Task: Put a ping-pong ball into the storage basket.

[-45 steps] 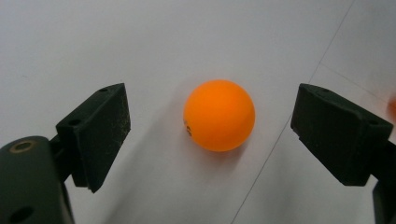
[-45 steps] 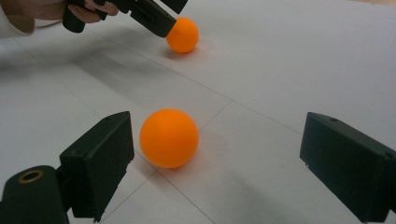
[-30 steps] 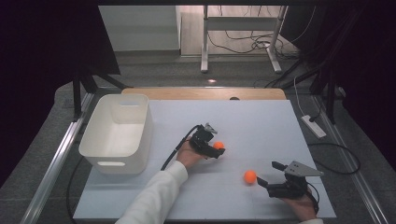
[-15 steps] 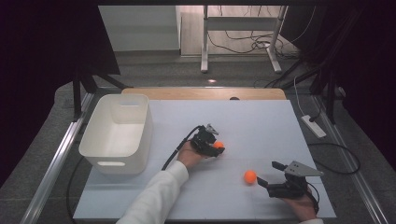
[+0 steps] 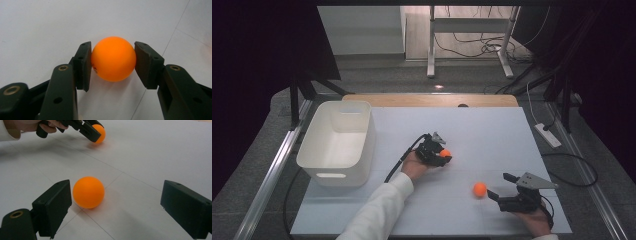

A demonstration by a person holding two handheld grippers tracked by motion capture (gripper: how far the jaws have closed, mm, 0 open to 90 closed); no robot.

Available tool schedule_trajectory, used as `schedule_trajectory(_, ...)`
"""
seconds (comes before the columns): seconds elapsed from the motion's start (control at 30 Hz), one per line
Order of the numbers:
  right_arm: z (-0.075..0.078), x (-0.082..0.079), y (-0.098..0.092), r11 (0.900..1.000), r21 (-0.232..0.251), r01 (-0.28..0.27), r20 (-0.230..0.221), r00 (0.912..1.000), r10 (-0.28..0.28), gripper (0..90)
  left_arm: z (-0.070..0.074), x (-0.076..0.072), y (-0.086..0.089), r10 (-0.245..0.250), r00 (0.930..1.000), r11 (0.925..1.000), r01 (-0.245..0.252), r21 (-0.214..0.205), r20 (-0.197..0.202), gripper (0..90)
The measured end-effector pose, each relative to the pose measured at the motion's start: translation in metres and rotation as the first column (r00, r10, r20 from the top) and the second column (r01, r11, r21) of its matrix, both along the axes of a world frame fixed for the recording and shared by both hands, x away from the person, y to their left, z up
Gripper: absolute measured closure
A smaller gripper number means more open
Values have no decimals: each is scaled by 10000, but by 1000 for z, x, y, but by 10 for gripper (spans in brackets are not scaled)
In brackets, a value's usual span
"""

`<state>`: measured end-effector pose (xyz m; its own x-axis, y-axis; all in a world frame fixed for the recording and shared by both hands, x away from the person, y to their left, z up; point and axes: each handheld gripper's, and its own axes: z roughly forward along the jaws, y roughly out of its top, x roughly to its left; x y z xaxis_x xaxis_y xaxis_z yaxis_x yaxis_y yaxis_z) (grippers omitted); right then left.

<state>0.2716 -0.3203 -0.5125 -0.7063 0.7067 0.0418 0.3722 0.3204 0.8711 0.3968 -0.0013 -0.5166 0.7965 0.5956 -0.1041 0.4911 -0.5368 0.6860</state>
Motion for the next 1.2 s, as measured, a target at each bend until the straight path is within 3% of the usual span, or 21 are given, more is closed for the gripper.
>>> schedule_trajectory(0.3, 0, 0, 0, 10000, 7, -5, 12, 10000, 5, 97, 11, -6, 9, -12, 10000, 9988, 11, -496, -20, 511)
schedule_trajectory(0.43, 0, 0, 0, 10000, -13, -21, 38, 10000, 21, 96, 13, -10, 11, -14, 10000, 9988, 17, -499, 52, 511)
schedule_trajectory(0.6, 0, 1, -1, 9999, 8, 105, -10, 9999, -105, 98, 22, -19, 17, -39, 9997, 9974, 57, -723, 254, 511)
schedule_trajectory(0.67, 2, 0, 0, 10000, 4, 97, 97, 9999, -97, 98, 24, -25, 21, 19, 9997, 9956, 3, -935, 226, 511)
schedule_trajectory(0.73, 2, -1, 0, 10000, 10, 75, 111, 9999, -75, 98, 24, -29, 22, -39, 9999, 9962, 51, -874, 148, 510)
schedule_trajectory(0.8, 2, -1, -2, 10000, 42, 53, 115, 9999, -53, 99, 26, -33, 24, -11, 9995, 9972, 34, -740, 313, 511)
schedule_trajectory(0.93, 2, 0, -5, 9997, 143, 186, 45, 9998, -187, 98, 32, -39, 28, 37, 9989, 9945, 12, -1048, 459, 510)
schedule_trajectory(1.2, 1, 0, -4, 9999, 72, 137, 14, 9999, -137, 98, 41, -44, 35, 114, 9975, 9920, -26, -1259, 693, 510)
